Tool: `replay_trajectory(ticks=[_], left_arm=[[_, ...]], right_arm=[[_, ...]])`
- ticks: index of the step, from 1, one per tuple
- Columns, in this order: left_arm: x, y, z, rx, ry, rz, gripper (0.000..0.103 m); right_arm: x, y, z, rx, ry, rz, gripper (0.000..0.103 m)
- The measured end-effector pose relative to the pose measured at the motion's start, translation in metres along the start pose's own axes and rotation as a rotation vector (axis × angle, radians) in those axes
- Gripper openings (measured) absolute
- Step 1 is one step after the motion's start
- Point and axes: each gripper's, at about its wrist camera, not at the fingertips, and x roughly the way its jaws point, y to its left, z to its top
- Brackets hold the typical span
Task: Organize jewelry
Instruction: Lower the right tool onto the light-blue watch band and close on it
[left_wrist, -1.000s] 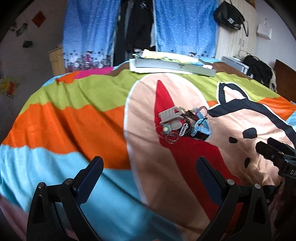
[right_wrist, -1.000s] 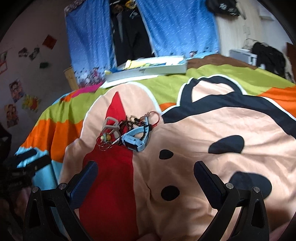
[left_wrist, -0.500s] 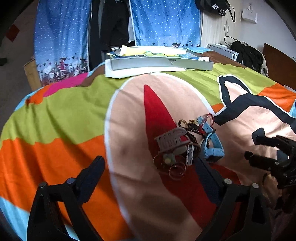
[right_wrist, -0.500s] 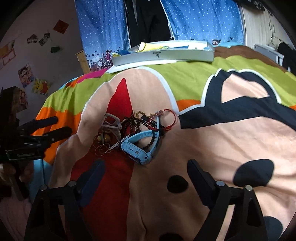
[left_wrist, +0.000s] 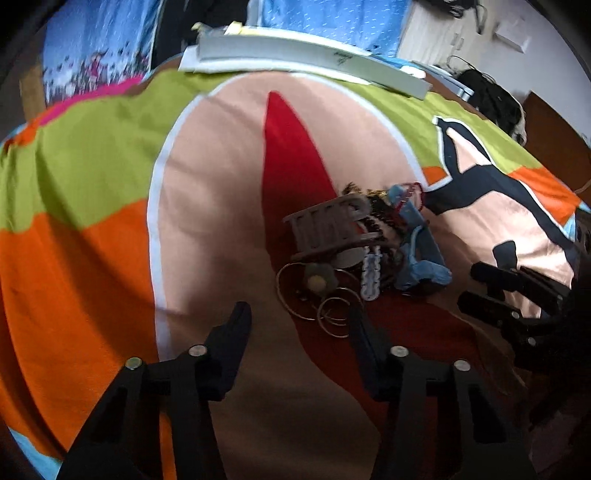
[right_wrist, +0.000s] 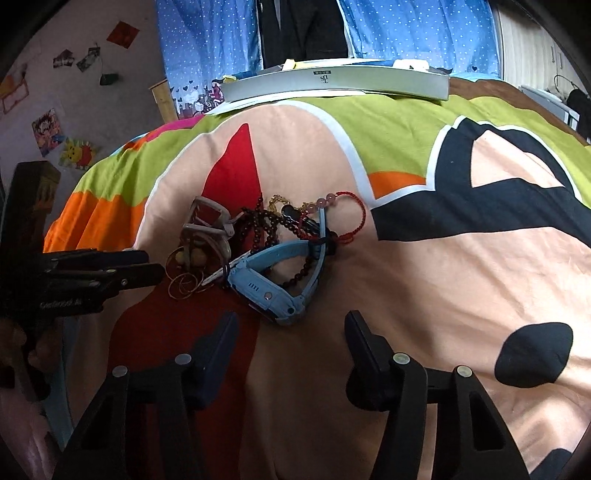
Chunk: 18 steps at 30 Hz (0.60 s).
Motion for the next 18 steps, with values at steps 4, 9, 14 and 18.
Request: replay_trajectory(ticks=[4,9,14,18], left_arm=[[0.009,0.012,0.005,-0.048,0.026,-0.011,0.032],[0.013,0.011,0.007,-0.012,0.034,0.010,0.032],[0.019,0.011,0.005,0.020,0.037,0.053,0.024],[0.020,0.015,0.006,0.002,0.037,0.037,0.012]], right_arm=[[0.006,0.001,0.001,-0.004,0.000,0.001,0.056],[0.011,0.001,0.002,-0.007,0.003,0.000,0.054],[0.019,0.006,0.006,-0.036,0.019,0.005,0.052],[0.026,0.007,0.010,-0.048,0.033,0.021,0.052]])
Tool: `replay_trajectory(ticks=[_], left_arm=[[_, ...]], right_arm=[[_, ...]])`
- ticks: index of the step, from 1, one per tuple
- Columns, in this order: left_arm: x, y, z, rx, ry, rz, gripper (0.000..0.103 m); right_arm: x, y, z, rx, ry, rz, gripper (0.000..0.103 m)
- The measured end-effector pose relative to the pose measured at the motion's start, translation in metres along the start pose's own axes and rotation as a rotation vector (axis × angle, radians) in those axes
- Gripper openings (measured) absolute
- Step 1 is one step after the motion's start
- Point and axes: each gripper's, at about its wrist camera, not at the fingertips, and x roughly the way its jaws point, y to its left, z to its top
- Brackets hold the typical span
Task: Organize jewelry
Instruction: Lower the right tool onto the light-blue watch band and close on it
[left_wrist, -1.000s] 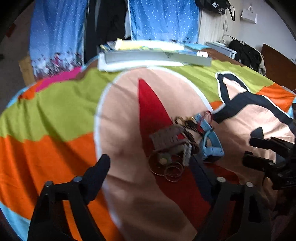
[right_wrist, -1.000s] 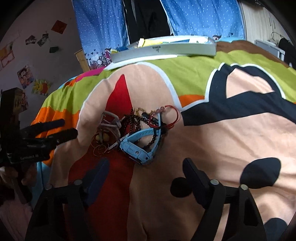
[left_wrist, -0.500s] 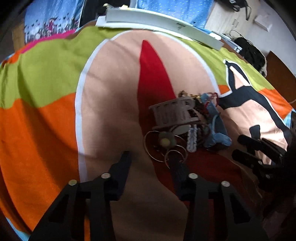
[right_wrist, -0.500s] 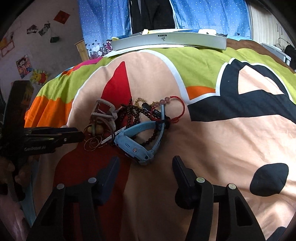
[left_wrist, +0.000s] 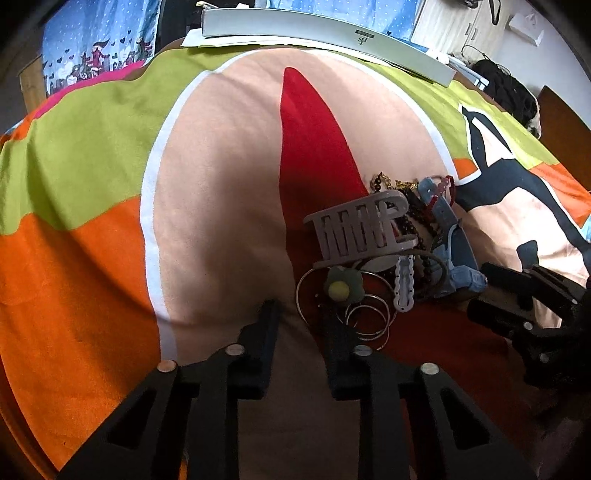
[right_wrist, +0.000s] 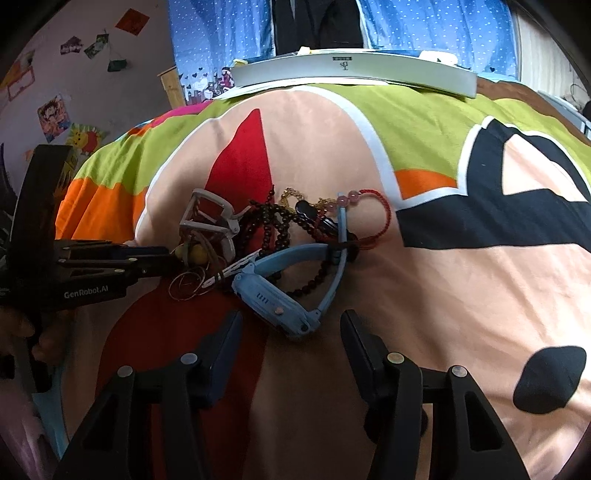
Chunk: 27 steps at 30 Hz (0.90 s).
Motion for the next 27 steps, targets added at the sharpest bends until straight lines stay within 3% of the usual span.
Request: replay_trajectory(ticks=[6,12,20,27], left_arm=[[-0.001,-0.001,0.000,-0.011,0.008,-0.039,0.002],[-0.009,-0.001,0.001,-0.057,0.007,-0.059,0.000],[-0.056,-0.021,-0.009,-0.025,-0.102,-0.017,0.000],[-0.084,-0.026,-0.026,-0.071,-0.133,-0.083,0.000]], right_arm=[[0.014,0.001,0.006,-0.022,0.003,0.007,0.052],[0.010,0.003,0.005,-0.033,-0.021,0.007,0.041],[-0.008,0.004,0.004,-0.021,-0.073,0.001,0.034],[-0.028,0.008,-0.001,0.006,-0.102,0.022,0.032]])
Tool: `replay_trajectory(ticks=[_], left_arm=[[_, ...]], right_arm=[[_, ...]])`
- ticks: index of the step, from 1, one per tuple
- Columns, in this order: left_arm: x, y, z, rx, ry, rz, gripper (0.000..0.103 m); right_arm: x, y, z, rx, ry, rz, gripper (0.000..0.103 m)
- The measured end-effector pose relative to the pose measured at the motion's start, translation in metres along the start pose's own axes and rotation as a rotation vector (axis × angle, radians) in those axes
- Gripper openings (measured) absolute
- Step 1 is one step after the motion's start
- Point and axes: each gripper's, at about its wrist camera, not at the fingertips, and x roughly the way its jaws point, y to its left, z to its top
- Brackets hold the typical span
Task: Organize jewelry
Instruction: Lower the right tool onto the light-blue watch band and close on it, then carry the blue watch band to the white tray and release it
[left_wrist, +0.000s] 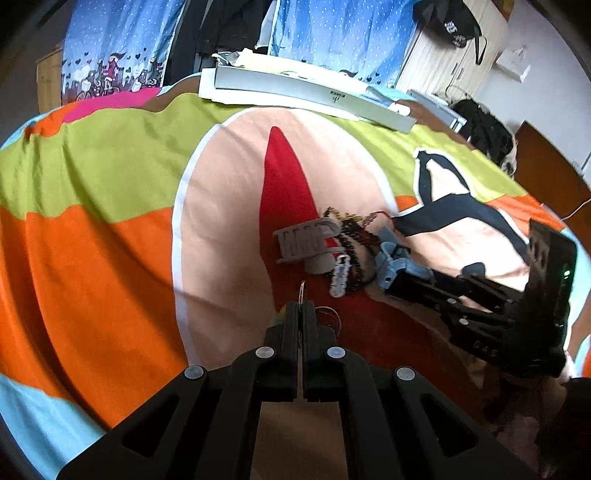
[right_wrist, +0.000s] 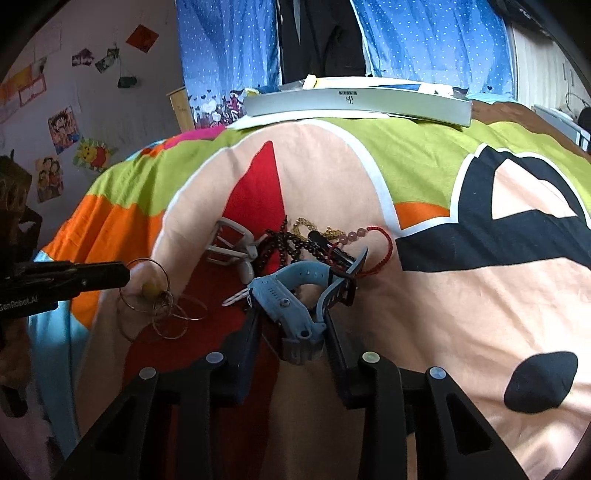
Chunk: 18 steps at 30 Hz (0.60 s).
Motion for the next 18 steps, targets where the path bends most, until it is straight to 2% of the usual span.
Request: replay_trajectory(ticks=[4,9,12,18], left_arm=[[-0.021,0.003,-0.004,-0.062,-0.016,-0.082,0.000],[-0.034,0.007,-0.006,-0.129,-0.042,-0.104,0.000],[-0.044,0.007,-0.004,-0.152,-0.079,-0.147,0.000],[-0.057,0.004,-0.001,-0.152,-0.139,-0.179,0.000]], right_arm=[[-0.012,0.005,-0.005,0.022,-0.003,0.025,0.032],[-0.027,0.013,-0.007,0.005,-0.023,0.032,0.032],[-0.035,0.014,-0.006,0.009,-0.051,0.031,0.032],[-0.050,0.015,-0.003,0.016,-0.107,0.035,0.031]])
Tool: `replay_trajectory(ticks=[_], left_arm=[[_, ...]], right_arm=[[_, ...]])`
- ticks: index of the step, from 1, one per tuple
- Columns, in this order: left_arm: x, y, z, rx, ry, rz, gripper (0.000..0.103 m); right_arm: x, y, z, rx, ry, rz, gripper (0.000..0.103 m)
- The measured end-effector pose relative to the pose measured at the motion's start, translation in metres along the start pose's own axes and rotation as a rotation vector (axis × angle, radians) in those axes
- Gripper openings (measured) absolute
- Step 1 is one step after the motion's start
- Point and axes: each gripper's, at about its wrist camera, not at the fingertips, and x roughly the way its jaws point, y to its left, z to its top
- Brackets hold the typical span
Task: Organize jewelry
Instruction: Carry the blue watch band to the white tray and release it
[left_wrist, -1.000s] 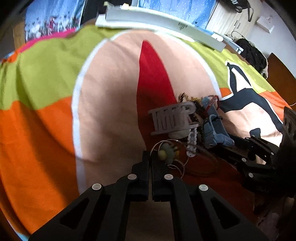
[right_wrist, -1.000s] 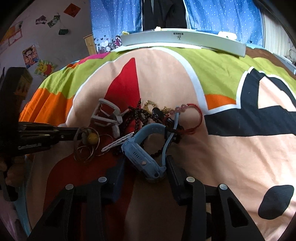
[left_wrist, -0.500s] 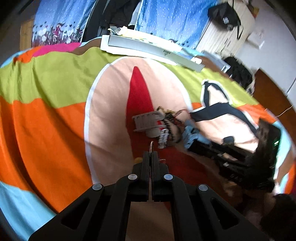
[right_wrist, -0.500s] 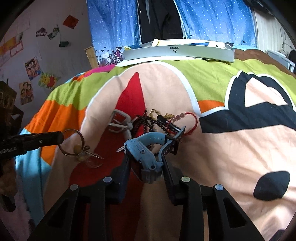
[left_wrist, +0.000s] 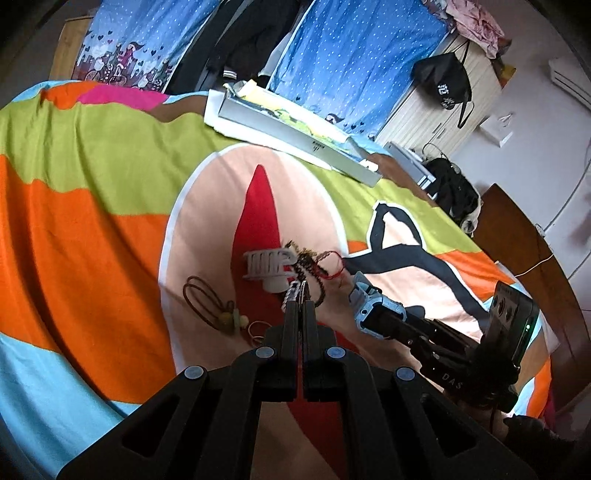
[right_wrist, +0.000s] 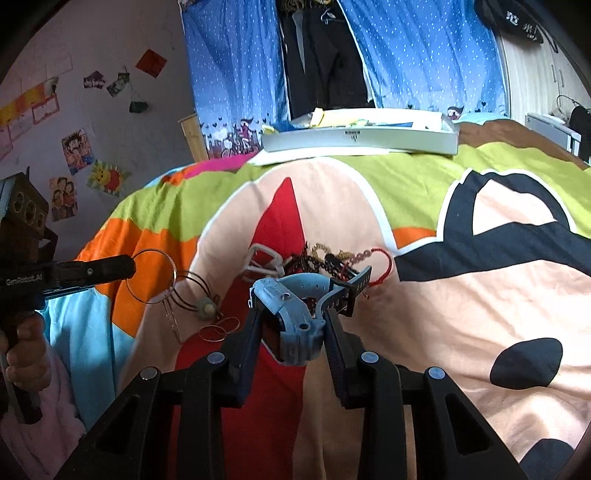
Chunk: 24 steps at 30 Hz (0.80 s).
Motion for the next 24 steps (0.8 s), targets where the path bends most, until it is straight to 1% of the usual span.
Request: replay_trajectory(ticks=[7,11,15,20,24], left_arm=[[-0.001,-0.006,0.007,-0.003,-0.048,-0.006,0.000],[-0.001,-0.012,0.020,0.003,-0.071,0.001,0.000],[0.001,-0.023,0.049,0.026,-0.090,0.046,0.000],[0.007,-0.026,0.087,0.069,-0.136,0.057,0.000],[0.024,-0.025,0.123,0.079,-0.163,0.052,0.000]], right_arm=[[-0.011,0.006,0.007,0.013,-0.082,0.020,0.031],[-0.020,0.011,0.014,0.005,-0.129,0.006,0.031],[-0.027,0.009,0.025,0.008,-0.170,-0.008,0.031],[-0.028,-0.001,0.044,-0.020,-0.223,-0.051,0.031],[-0.022,-0.017,0.072,-0.020,-0.275,-0.068,0.031]])
